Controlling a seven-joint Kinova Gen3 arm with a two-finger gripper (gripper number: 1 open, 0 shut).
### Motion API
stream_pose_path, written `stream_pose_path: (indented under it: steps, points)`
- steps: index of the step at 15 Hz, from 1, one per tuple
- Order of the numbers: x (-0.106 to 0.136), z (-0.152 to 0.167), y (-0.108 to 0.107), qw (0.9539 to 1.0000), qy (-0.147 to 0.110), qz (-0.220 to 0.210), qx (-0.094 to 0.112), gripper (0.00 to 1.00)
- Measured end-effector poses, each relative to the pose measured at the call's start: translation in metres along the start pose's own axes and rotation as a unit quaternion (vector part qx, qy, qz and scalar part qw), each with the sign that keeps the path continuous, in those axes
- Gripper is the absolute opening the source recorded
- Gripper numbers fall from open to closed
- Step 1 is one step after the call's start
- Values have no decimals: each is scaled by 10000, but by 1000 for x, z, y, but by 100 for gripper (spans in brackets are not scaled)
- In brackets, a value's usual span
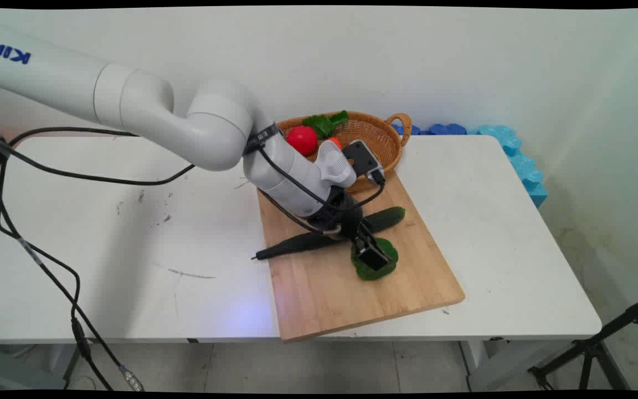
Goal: Pick up the potato from the vegetable basket
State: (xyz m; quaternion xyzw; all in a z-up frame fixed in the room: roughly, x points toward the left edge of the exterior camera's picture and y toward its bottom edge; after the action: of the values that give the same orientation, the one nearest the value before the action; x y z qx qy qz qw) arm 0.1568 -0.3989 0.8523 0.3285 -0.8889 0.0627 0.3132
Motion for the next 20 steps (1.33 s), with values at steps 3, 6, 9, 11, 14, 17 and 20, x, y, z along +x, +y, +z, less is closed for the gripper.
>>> stream_pose_path:
  steps: [3,6,9,11,14,17,20]
  points:
    - [13,-14,-7,9999,158,33,34,100]
    - [28,-45,-20,9992,389,74,110,100]
    - [35,-82,-44,9982,542,81,252,100]
    - [37,-98,-59,9977,589,77,334,100]
    - [34,-117,-87,9970,592,21,491,100]
    - [26,-129,-120,9963,491,-169,685,100]
    - [12,-124,-148,9954,295,-450,798,100]
